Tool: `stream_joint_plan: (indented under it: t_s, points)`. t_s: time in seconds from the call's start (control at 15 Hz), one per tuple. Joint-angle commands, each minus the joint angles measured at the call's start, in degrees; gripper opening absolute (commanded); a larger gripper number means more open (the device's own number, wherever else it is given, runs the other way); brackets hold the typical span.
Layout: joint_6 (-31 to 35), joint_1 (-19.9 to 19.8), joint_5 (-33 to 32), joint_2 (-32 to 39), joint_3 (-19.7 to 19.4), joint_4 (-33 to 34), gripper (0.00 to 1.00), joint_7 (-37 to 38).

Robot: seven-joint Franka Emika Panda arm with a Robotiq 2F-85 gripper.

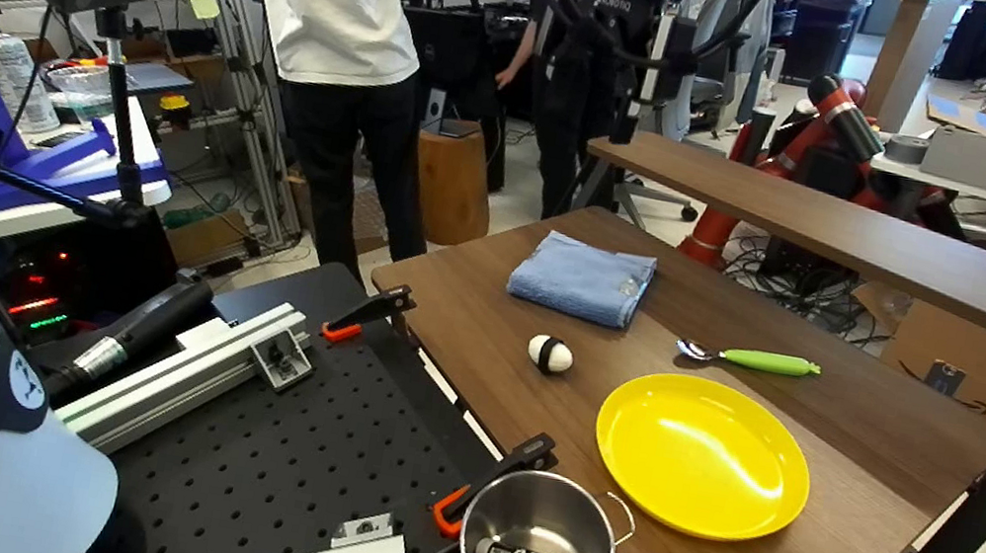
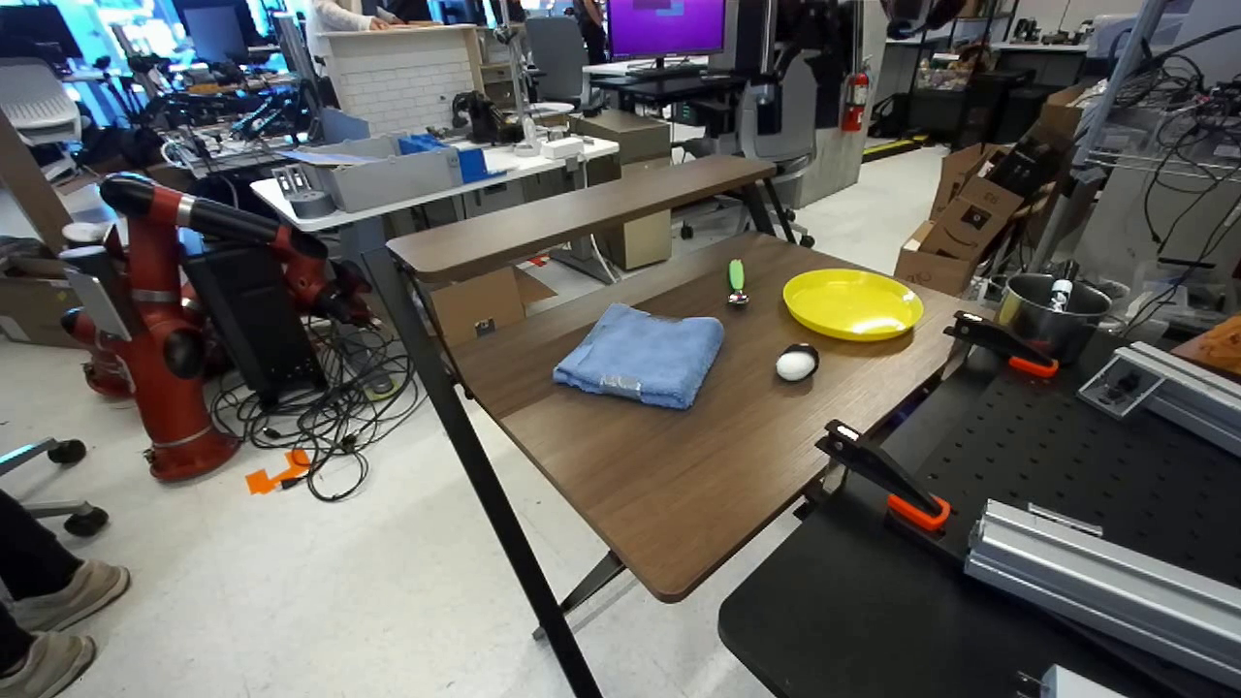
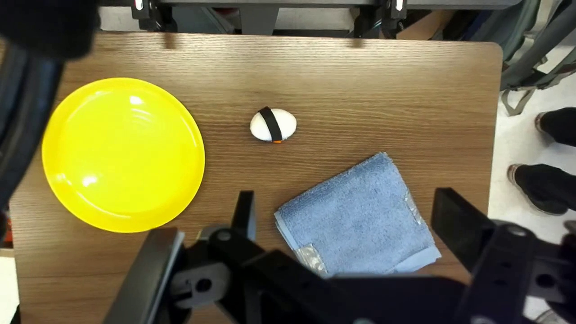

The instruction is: Put the ball on the yellow plate

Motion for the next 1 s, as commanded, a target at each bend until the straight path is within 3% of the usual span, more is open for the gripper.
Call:
stream_joint_plan:
  t_s: [0.0,0.4,0.93]
  points:
    - [1.21,0.02,-3.37,5.53,1.08,2.93,1.0,3.53]
    - [7.95,2.47,-13.23,12.08,1.17,1.63,1.0,9.29]
    - [16.42,3.62,-16.71,19.27,0.29,-0.69,1.0,11.0]
